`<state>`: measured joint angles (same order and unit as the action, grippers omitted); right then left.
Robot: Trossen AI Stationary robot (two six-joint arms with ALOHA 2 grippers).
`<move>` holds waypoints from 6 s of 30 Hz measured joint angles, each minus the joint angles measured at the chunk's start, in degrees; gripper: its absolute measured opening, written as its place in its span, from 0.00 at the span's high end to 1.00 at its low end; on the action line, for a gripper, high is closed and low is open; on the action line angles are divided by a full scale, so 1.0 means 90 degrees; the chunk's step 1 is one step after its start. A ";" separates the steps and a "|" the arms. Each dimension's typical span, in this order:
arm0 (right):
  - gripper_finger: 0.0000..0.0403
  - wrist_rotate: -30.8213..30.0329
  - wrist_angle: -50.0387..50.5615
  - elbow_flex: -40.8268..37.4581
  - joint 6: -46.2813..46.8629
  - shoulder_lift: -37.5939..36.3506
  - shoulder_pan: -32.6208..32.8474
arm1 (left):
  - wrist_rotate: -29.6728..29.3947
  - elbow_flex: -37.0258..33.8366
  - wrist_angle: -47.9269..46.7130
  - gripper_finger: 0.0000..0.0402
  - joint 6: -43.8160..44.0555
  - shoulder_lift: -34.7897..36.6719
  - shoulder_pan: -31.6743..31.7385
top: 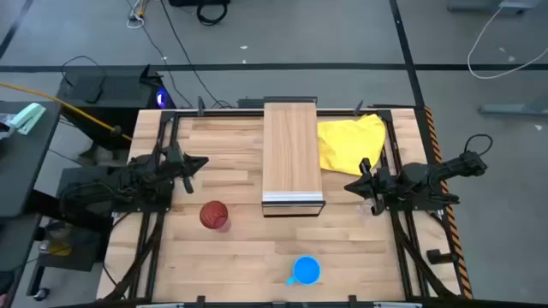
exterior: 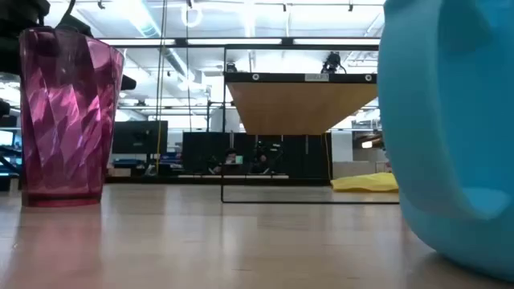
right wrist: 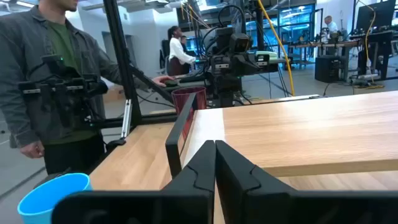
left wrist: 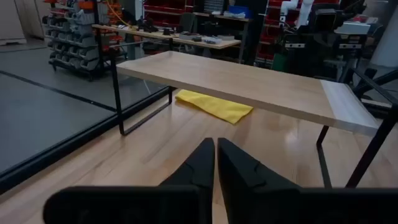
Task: Stack small to large cups/mugs on shelf
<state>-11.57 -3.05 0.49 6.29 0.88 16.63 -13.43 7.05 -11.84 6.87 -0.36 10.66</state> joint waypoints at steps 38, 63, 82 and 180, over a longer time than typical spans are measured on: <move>0.96 0.0000 0.0000 0.0000 0.0002 -0.0002 0.0001 | 0.0000 0.0002 0.0000 0.92 0.0000 0.0000 0.0000; 0.96 0.0000 0.0000 0.0000 0.0000 -0.0002 0.0000 | -0.0145 0.0002 0.1164 0.94 0.4333 0.0002 0.0000; 0.96 0.0002 -0.0444 0.0000 0.2117 0.0000 0.0000 | -0.1360 0.0002 0.3474 0.93 0.5825 -0.0001 0.0004; 0.96 0.0657 -0.1698 0.0000 0.4837 0.0066 0.0002 | 0.0428 0.8228 -0.8305 0.65 1.0637 -0.9256 -0.4271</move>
<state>-5.66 -18.33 0.49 49.82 1.48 16.64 -9.58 81.10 -86.58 102.61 -83.66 -27.78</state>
